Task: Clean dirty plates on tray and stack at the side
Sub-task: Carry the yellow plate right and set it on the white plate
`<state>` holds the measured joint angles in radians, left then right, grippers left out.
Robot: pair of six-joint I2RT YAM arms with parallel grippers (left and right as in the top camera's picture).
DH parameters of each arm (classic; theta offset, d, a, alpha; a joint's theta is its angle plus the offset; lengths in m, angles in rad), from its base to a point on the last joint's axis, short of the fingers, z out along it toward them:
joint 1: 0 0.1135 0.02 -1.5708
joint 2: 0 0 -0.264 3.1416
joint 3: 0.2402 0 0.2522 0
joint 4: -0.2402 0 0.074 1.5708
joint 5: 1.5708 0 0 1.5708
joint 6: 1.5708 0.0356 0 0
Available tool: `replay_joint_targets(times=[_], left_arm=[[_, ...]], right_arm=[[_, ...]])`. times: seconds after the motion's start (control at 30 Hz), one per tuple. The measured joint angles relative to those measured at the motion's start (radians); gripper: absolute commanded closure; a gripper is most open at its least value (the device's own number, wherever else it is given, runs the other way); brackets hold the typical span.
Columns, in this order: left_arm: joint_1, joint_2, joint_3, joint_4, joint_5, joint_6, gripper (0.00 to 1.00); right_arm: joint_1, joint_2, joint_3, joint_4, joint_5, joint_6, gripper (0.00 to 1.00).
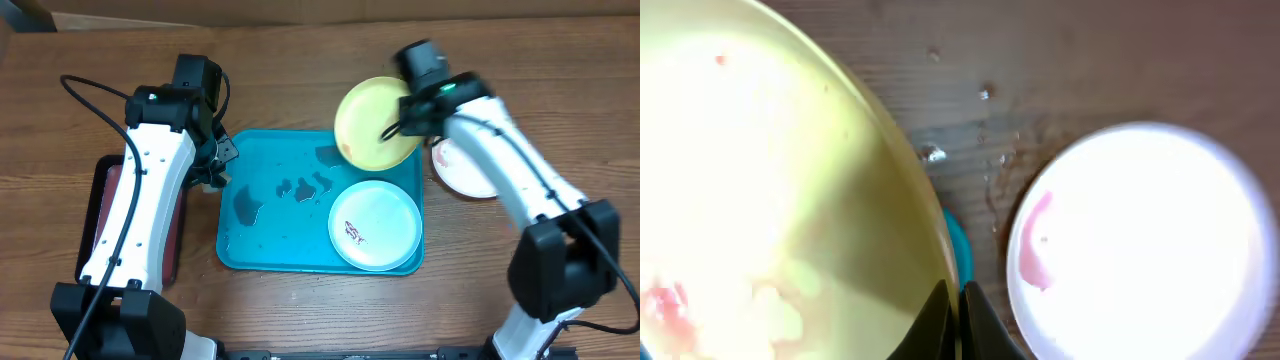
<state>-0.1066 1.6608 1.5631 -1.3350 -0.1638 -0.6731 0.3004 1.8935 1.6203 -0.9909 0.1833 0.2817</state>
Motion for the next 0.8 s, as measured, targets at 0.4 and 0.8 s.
replay_joint_targets(times=[0.4,0.8], left_arm=[[0.0,0.0,-0.005,0.013,0.0,0.001,0.96],[0.0,0.0,-0.052,0.059,0.008,0.002,0.96]], right_arm=[[-0.472,0.0,0.0,-0.141,-0.302,0.025,0.96],[-0.639,0.0,-0.099,-0.134,-0.256,0.026,0.96]])
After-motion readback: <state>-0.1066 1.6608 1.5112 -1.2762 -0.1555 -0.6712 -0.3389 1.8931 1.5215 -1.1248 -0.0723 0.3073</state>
